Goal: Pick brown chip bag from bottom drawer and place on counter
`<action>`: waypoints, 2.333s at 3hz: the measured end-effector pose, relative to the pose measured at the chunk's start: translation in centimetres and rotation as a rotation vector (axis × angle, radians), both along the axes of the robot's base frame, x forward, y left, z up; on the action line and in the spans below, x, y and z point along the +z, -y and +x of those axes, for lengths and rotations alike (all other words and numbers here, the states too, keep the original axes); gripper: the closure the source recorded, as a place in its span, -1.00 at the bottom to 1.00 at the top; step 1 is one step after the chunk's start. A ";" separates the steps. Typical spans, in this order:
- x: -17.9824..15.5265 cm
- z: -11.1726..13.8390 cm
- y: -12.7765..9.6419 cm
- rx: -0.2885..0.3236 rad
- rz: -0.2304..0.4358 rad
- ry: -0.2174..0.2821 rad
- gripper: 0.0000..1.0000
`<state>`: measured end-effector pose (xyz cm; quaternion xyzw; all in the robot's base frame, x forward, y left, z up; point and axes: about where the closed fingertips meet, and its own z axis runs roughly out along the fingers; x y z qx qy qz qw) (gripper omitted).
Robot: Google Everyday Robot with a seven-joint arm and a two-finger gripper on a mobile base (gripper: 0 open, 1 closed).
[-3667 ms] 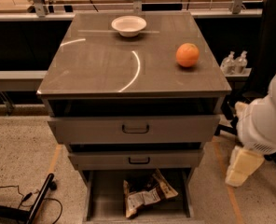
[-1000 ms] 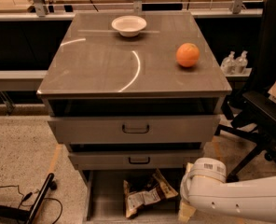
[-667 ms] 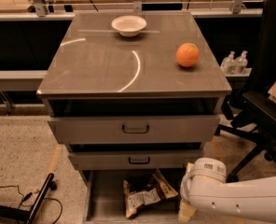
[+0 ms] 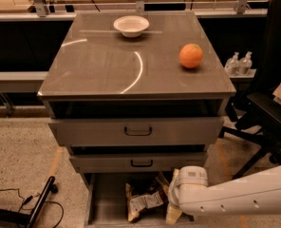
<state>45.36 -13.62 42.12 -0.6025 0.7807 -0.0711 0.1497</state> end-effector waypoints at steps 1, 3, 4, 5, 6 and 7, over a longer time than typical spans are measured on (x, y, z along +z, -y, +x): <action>-4.5 -0.1 -2.5 0.013 0.054 0.006 -1.00; -11.0 -0.2 -6.2 0.076 0.090 0.079 -1.00; -10.9 -0.2 -6.2 0.075 0.090 0.079 -1.00; -12.4 1.3 -6.7 0.074 0.149 0.088 -1.00; -14.6 4.0 -7.5 0.075 0.249 0.100 -1.00; -16.3 6.4 -8.6 0.085 0.329 0.111 -1.00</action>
Offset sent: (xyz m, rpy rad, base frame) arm -0.0070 0.0620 -0.1269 0.0965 -0.0767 0.0737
